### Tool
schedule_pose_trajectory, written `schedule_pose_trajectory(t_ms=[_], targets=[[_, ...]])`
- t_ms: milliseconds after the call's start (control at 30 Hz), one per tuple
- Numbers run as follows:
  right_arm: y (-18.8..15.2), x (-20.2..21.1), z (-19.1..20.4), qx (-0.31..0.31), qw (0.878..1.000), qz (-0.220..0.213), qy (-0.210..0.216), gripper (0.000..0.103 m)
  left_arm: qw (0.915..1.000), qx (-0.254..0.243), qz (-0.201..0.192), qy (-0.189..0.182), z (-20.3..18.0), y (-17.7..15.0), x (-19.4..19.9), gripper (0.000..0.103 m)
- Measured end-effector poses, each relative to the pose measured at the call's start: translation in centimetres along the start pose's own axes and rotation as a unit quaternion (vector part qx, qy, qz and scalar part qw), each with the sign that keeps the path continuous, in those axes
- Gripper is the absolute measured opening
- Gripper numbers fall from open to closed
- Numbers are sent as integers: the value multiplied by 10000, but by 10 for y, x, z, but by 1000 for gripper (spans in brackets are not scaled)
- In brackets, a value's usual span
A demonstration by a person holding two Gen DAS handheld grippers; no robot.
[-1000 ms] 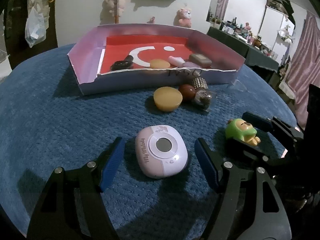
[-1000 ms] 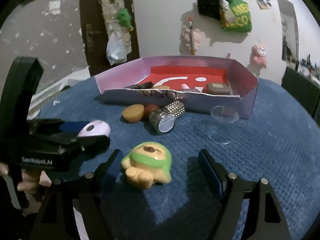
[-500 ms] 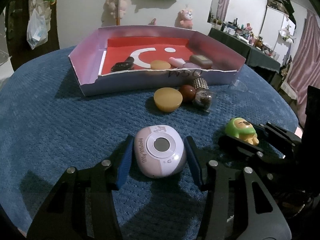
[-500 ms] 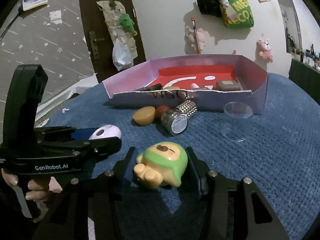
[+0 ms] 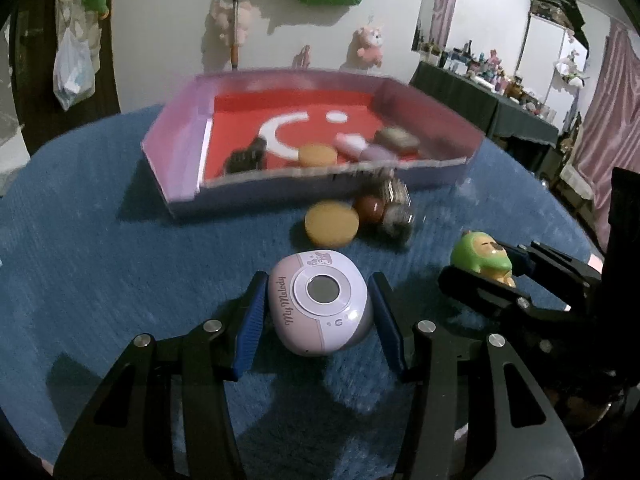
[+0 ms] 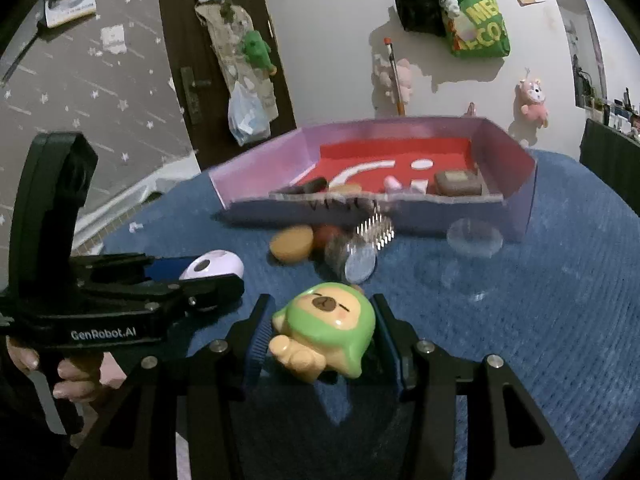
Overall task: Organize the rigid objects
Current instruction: 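Carry the round case and figurine into the red box and open both grippers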
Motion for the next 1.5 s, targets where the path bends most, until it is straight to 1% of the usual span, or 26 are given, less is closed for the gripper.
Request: schedule_pose_trajectory(t_ms=[133,267,333,400,500,633,667,767,833,900,967,1100,1367,1500], targets=[[31,9,1,117,9997,-195,11,51,9998,34,-152,-122,-1,31,7,48],[73,10,-7,196,9994,-275,40,51,9990,31,-160,-411,-3,69,1,48],[97,3,-18,183,9997,-165,37,51,9991,-84,-139,-400,-4,88,-9,48],[114,-6,-27,174,9998,-28,18,51,9990,-245,-95,-370,-5,102,-20,48],[136,-26,-45,134,9995,273,-52,51,9978,-418,173,-491,-8,120,-48,48],[157,-60,-76,-157,9974,700,-97,51,9953,-567,586,-529,-10,134,-89,48],[158,-66,-81,-185,9966,789,-131,51,9948,-591,644,-519,-10,135,-95,48],[161,-94,-102,-415,9908,1271,-207,51,9926,-638,888,-530,-9,136,-117,48],[160,-107,-112,-539,9871,1496,-203,51,9909,-617,1076,-527,-8,135,-130,48],[158,-122,-124,-625,9831,1694,-289,51,9891,-614,1225,-538,-8,132,-139,48],[153,-135,-132,-671,9784,1928,-313,51,9880,-635,1294,-564,-9,131,-144,48],[141,-151,-143,-722,9713,2233,-379,51,9869,-758,1349,-448,-12,131,-152,48],[122,-161,-147,-686,9647,2503,-436,52,9852,-728,1499,-411,-6,131,-169,48],[121,-160,-145,-510,9661,2484,-488,52,9853,-685,1506,-418,-6,132,-168,49]])
Point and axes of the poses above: each gripper's, at about its wrist camera, not at the fingertips, and x roughly against the way its jaws point, z to its left, y to its top, the point moved 10 cm from there along -x, roughly the way its jaws point, and after that the axes turned 9 degrees about y, right-handed, at the moved point
